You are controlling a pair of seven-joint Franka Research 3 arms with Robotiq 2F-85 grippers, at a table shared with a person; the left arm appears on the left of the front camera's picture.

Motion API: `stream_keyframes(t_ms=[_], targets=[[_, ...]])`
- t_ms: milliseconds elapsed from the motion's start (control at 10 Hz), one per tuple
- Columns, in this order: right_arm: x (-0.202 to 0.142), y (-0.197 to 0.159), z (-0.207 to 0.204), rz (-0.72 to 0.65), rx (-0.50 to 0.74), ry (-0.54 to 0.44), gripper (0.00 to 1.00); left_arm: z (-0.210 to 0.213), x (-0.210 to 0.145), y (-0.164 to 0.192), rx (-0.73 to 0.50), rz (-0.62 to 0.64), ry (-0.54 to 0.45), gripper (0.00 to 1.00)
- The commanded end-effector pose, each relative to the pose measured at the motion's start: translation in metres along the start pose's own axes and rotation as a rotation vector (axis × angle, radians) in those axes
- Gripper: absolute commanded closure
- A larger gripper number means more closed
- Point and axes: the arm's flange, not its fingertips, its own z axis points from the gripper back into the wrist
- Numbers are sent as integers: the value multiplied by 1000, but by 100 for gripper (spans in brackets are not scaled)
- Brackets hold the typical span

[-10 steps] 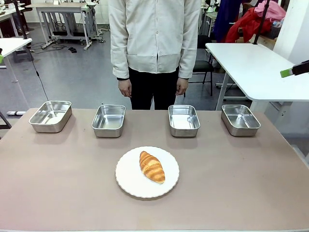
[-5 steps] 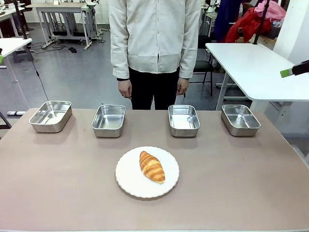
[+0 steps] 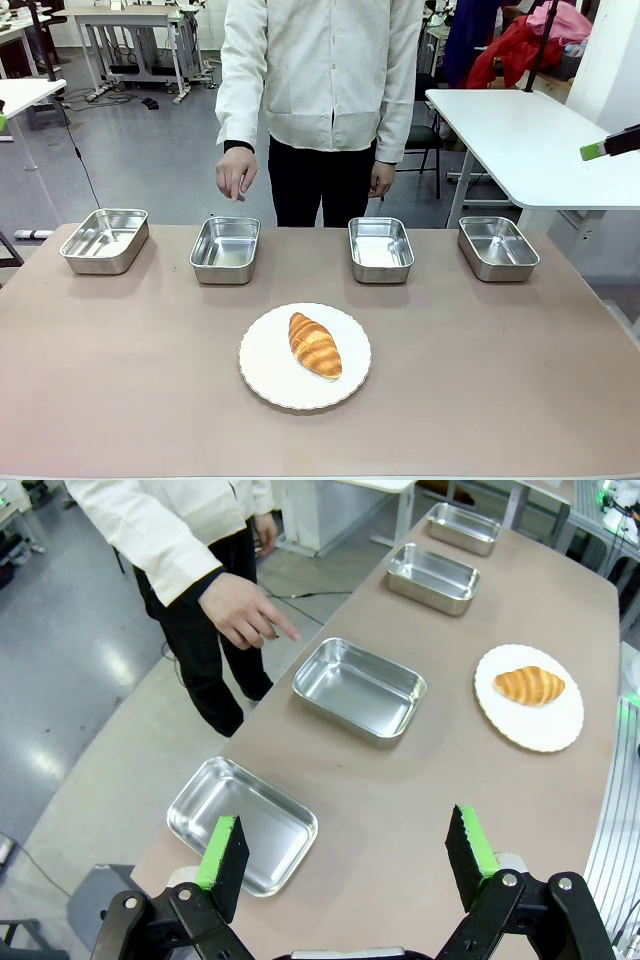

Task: Place the bread in the container.
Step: Place the Butter Roll into the Airtight Container indicated by the human.

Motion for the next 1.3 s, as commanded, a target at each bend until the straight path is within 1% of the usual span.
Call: stream_keyframes(t_ms=[0,1200], targets=[[0,-1,-1,-2,7,-17,0,1,2,0,-1,-4,-4,0],[0,-1,-1,-2,7,-17,0,1,2,0,-1,-4,-4,0]])
